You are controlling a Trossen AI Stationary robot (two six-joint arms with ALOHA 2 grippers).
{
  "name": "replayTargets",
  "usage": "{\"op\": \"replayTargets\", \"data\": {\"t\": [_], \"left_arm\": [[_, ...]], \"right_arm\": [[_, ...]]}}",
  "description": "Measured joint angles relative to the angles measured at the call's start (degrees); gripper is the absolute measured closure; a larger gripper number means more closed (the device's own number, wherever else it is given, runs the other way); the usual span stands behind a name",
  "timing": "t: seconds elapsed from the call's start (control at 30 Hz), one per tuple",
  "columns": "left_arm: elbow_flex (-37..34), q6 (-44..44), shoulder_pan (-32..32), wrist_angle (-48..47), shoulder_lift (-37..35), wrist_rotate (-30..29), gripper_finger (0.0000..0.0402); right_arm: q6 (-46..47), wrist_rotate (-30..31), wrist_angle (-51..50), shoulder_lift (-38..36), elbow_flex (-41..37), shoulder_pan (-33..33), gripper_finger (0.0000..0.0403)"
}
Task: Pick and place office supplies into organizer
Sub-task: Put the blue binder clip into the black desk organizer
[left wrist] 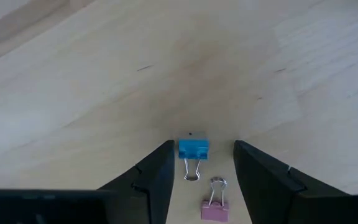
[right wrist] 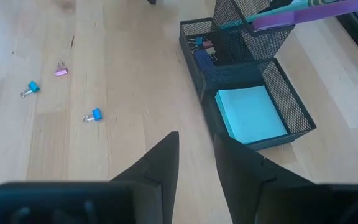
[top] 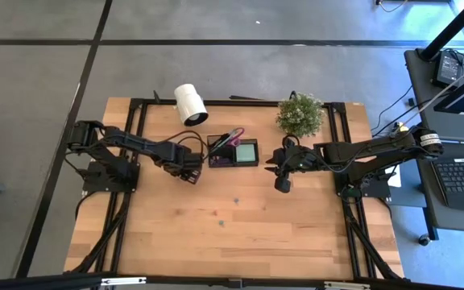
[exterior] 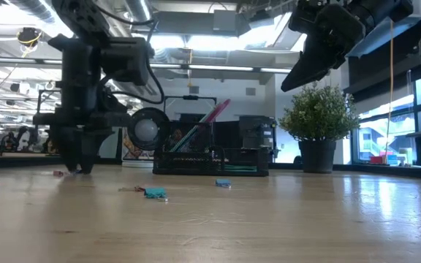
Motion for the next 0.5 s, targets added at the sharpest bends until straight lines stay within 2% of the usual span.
{"op": "replayTargets", "data": {"t": [0.5], "left_arm": [[-0.1,3.9,0.6,0.5,0.1,-1.2,0.0321]], "right_arm": [[0.0,0.0,0.0,0.0,0.0,0.0,0.0296]]}}
